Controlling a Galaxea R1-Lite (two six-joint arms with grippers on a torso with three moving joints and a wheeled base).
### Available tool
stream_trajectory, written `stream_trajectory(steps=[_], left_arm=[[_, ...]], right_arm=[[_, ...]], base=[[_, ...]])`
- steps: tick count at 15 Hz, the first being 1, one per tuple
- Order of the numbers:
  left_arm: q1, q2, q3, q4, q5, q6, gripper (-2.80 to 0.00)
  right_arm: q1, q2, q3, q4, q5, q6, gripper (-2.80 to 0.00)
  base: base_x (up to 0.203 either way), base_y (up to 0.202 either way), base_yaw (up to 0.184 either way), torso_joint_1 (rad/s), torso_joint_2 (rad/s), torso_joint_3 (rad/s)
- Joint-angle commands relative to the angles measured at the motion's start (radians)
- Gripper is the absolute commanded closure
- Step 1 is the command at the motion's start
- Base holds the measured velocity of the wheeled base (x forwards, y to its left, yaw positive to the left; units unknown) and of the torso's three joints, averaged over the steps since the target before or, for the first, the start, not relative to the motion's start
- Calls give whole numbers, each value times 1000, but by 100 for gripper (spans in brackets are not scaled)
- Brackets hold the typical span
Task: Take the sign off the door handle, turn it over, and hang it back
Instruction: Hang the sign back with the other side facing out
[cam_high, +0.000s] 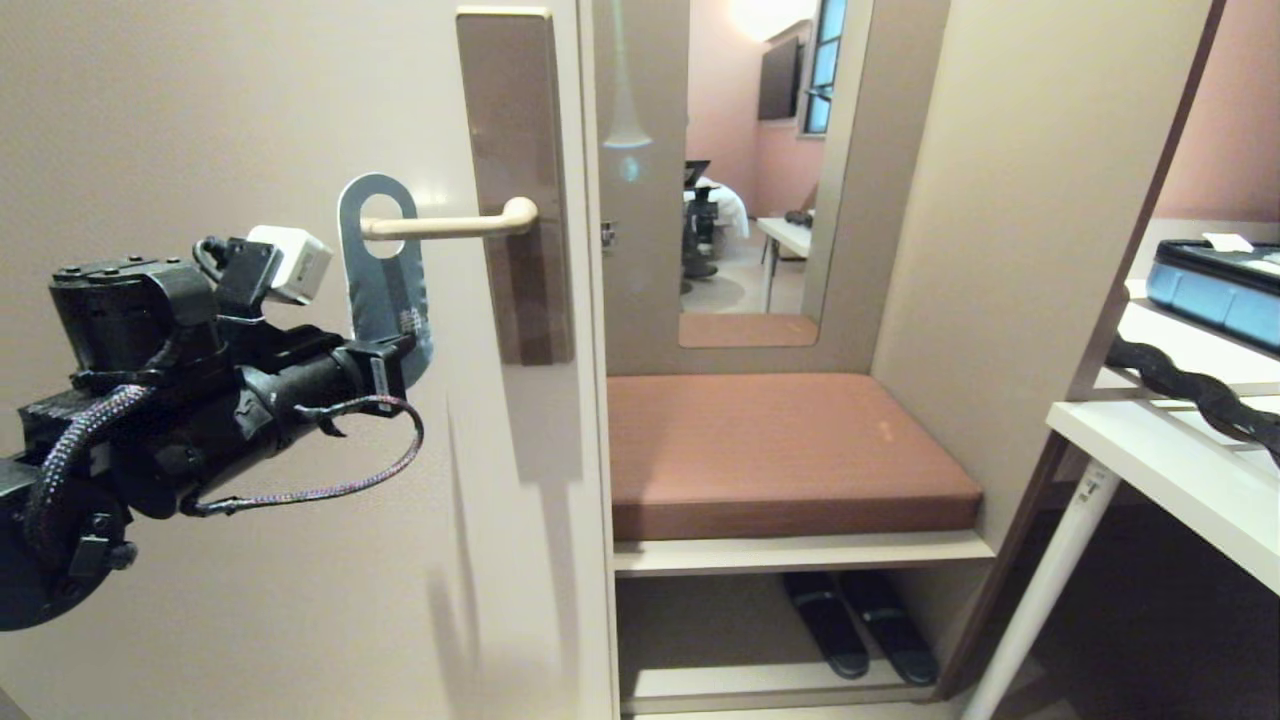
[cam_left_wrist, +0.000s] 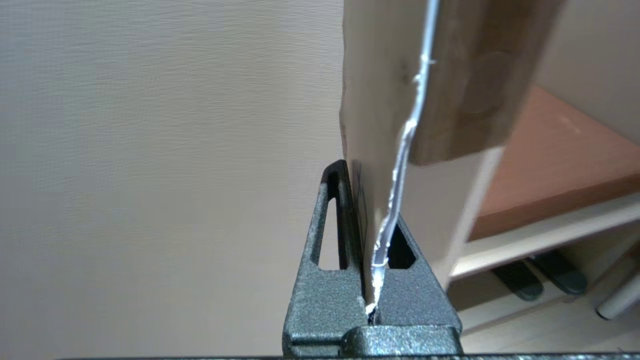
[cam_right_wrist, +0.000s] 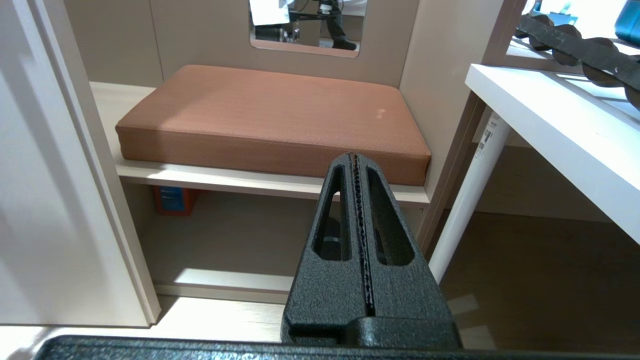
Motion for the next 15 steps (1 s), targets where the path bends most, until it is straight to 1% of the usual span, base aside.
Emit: stream_trajectory(steps=[1,6,8,10,13,15], left_arm=[[-26,-3,0,-5,5,0,0],[-32,3,9,-8,7,-6,0],[-58,4,18,-13,7,-18,0],[-87,18,22,-54,10,-32,0],[-112,39,21,-77,62,-38,0],[-132,42,23,-77,65,-48,0]], right_arm=[[0,0,0,0,0,-1,0],[0,0,0,0,0,0,0],[0,0,0,0,0,-1,0],[0,0,0,0,0,-1,0],[1,0,0,0,0,-1,0],[0,0,0,0,0,-1,0]], base=[[0,0,0,0,0,0],[0,0,0,0,0,0],[0,0,0,0,0,0],[0,0,0,0,0,0],[0,0,0,0,0,0],[0,0,0,0,0,0]])
